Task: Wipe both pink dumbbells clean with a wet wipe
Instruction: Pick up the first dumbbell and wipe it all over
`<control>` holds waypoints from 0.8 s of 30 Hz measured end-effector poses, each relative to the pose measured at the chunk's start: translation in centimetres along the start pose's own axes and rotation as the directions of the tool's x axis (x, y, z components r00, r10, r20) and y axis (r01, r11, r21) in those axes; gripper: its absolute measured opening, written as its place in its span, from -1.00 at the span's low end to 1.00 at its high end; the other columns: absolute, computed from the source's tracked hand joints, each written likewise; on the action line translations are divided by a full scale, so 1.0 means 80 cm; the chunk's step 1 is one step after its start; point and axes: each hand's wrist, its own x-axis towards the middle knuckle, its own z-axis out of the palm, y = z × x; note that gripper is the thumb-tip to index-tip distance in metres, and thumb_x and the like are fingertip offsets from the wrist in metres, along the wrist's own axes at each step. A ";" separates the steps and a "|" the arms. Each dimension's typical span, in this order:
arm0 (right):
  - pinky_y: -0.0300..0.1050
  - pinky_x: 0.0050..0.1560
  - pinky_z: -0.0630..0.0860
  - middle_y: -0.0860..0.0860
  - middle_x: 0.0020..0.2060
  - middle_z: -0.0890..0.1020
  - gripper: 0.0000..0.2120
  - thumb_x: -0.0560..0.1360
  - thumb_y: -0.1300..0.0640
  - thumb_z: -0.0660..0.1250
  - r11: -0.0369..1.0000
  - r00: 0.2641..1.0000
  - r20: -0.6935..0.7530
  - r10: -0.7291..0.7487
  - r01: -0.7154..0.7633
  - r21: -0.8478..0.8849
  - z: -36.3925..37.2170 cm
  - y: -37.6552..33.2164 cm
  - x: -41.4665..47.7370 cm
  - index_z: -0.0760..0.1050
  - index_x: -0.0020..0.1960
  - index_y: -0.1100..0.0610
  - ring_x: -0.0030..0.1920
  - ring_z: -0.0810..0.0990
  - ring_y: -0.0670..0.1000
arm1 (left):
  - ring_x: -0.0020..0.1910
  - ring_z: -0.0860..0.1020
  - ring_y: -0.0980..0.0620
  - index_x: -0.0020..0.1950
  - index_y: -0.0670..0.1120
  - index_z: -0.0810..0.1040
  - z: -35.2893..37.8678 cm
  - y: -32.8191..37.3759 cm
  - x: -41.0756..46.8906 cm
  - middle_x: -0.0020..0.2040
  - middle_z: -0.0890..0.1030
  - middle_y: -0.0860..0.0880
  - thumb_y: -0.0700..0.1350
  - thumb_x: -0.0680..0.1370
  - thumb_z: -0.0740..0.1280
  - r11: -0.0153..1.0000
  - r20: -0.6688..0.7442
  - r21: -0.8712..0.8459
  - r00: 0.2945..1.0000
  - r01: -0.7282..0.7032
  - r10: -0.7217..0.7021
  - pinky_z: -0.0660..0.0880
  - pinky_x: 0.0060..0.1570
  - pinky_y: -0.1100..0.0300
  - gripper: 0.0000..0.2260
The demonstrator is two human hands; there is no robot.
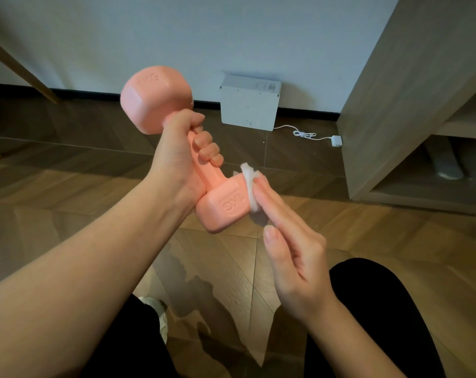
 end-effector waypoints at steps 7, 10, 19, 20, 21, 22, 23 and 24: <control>0.09 0.44 0.34 0.11 0.46 0.40 -0.59 0.64 0.18 0.09 0.995 0.998 0.040 -0.043 0.046 -0.085 -0.001 -0.001 -0.001 0.32 0.46 0.28 0.50 0.31 0.09 | -0.57 0.19 0.11 -0.38 -0.04 0.26 0.003 -0.003 -0.002 -0.52 0.22 0.05 -0.16 0.54 0.25 0.999 -0.001 0.043 1.000 0.006 -0.006 0.25 -0.56 0.29 -0.69; 0.07 0.43 0.36 0.12 0.45 0.41 -0.59 0.64 0.18 0.10 0.992 0.998 0.045 -0.044 0.049 -0.116 0.001 0.000 0.000 0.34 0.44 0.29 0.50 0.32 0.07 | -0.57 0.19 0.10 -0.38 -0.04 0.27 0.001 -0.006 -0.002 -0.51 0.22 0.04 -0.15 0.54 0.26 0.998 -0.009 0.060 1.000 0.014 -0.014 0.26 -0.55 0.29 -0.69; -0.20 0.27 0.50 0.02 0.28 0.56 -0.59 0.51 0.33 0.34 0.949 1.000 0.025 0.002 0.006 -0.314 -0.020 0.003 0.011 0.45 0.35 0.18 0.34 0.51 -0.08 | -0.55 0.23 0.11 -0.32 -0.06 0.31 -0.006 -0.010 0.005 -0.49 0.26 0.04 -0.17 0.52 0.28 0.997 -0.062 0.058 0.997 0.059 -0.056 0.29 -0.54 0.32 -0.76; -0.22 0.20 0.55 -0.02 0.22 0.61 -0.64 0.52 0.30 0.33 0.954 0.998 -0.036 0.046 -0.054 -0.294 -0.023 0.000 0.015 0.51 0.29 0.14 0.27 0.56 -0.12 | -0.55 0.23 0.12 -0.32 -0.06 0.32 -0.007 -0.011 0.006 -0.49 0.27 0.04 -0.18 0.52 0.28 0.996 -0.067 0.045 0.995 0.075 -0.072 0.29 -0.53 0.32 -0.76; -0.27 0.11 0.57 -0.07 0.14 0.66 -0.70 0.52 0.27 0.33 0.959 0.989 -0.097 0.114 -0.135 -0.250 -0.026 -0.003 0.020 0.56 0.23 0.08 0.18 0.60 -0.16 | -0.55 0.24 0.12 -0.32 -0.06 0.32 -0.008 -0.012 0.006 -0.48 0.27 0.04 -0.18 0.52 0.28 0.995 -0.070 0.024 0.993 0.092 -0.091 0.29 -0.53 0.31 -0.76; -0.33 0.01 0.57 -0.15 0.03 0.69 -0.75 0.53 0.25 0.34 0.958 0.970 -0.151 0.189 -0.216 -0.187 -0.028 -0.006 0.024 0.60 0.17 0.03 0.09 0.62 -0.19 | -0.55 0.23 0.12 -0.33 -0.06 0.32 -0.008 -0.012 0.007 -0.48 0.27 0.04 -0.18 0.51 0.28 0.994 -0.069 0.000 0.992 0.108 -0.108 0.29 -0.52 0.31 -0.76; -0.37 -0.07 0.55 -0.19 -0.07 0.69 -0.78 0.54 0.23 0.34 0.953 0.948 -0.196 0.252 -0.278 -0.121 -0.030 -0.007 0.027 0.61 0.10 -0.02 0.02 0.62 -0.20 | -0.55 0.23 0.12 -0.34 -0.06 0.32 -0.009 -0.012 0.008 -0.49 0.27 0.05 -0.19 0.51 0.28 0.993 -0.068 -0.021 0.990 0.120 -0.121 0.29 -0.52 0.31 -0.75; -0.39 -0.12 0.54 -0.19 -0.12 0.67 -0.80 0.55 0.21 0.34 0.946 0.927 -0.228 0.297 -0.319 -0.066 -0.032 -0.009 0.029 0.61 0.05 -0.06 -0.03 0.62 -0.20 | -0.55 0.23 0.13 -0.35 -0.06 0.32 -0.010 -0.011 0.009 -0.49 0.27 0.05 -0.19 0.51 0.28 0.991 -0.069 -0.035 0.989 0.128 -0.130 0.29 -0.53 0.32 -0.74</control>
